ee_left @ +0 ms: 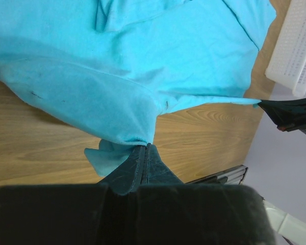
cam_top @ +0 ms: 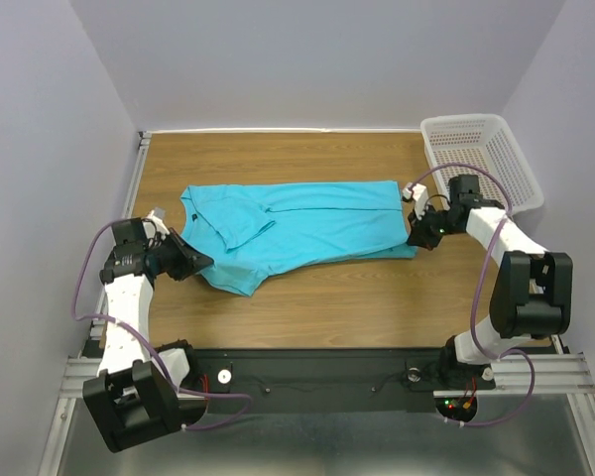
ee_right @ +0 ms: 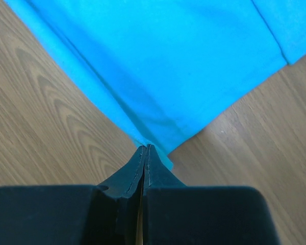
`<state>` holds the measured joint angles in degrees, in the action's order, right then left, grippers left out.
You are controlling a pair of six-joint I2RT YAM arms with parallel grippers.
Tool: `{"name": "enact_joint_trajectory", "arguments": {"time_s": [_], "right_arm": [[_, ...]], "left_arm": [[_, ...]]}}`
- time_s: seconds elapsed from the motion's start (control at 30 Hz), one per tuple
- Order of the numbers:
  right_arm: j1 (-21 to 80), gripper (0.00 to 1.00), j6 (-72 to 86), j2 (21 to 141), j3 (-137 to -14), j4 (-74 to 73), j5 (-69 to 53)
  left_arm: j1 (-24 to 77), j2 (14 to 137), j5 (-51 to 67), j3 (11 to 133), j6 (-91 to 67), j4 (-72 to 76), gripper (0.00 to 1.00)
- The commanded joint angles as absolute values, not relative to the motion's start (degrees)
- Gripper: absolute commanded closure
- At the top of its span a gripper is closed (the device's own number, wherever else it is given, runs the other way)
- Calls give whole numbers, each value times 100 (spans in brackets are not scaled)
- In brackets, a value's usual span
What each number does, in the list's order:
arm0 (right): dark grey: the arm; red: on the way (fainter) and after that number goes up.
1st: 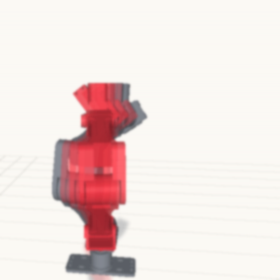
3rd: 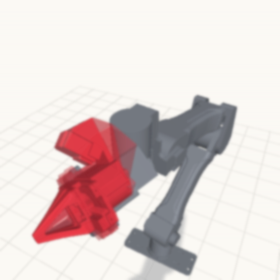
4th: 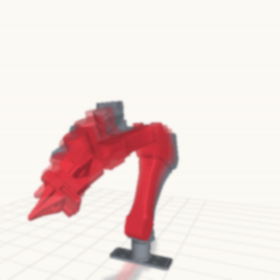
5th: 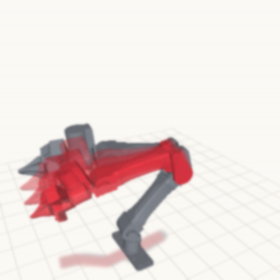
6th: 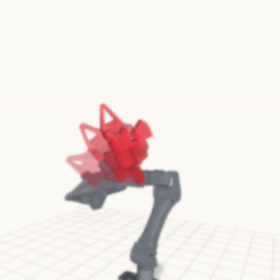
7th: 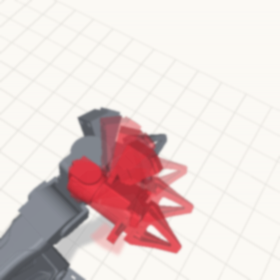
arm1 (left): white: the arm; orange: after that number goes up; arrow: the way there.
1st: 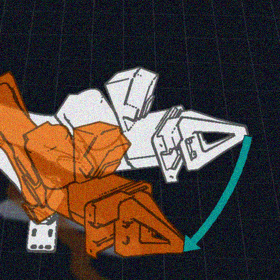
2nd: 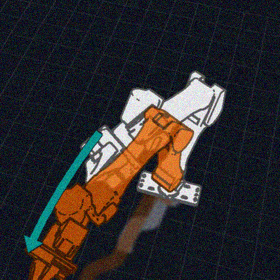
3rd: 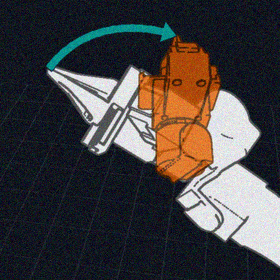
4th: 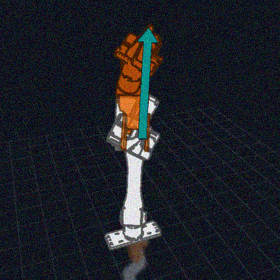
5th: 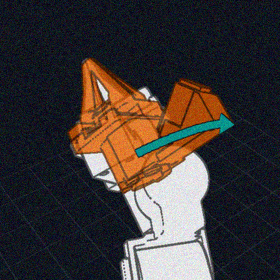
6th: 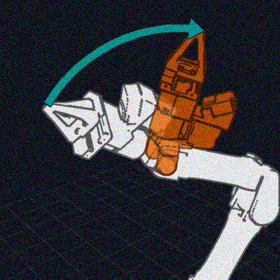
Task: Fold and stack the t-shirts
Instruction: Fold the tshirt
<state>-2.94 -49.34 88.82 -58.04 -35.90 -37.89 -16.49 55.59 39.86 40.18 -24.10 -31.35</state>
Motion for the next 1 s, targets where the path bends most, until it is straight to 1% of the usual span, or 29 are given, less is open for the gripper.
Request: {"name": "enact_joint_trajectory", "arguments": {"time_s": [0.0,0.4,0.57,0.97], "right_arm": [[-536,99,-4984,8631,-5774,-3559,-3682],[-650,99,-5036,8850,-5766,-3595,-3999],[-650,99,-5360,8982,-5958,-3954,-4376],[-633,99,-5809,9237,-6275,-4570,-4456]], "left_arm": [[-1573,5625,3841,4087,-2373,-3287,100],[-1573,6047,4043,4438,-2514,-3103,100],[-1573,6196,4227,4526,-2444,-3076,100],[-1608,6398,3727,5177,-2356,-3305,100]]}}
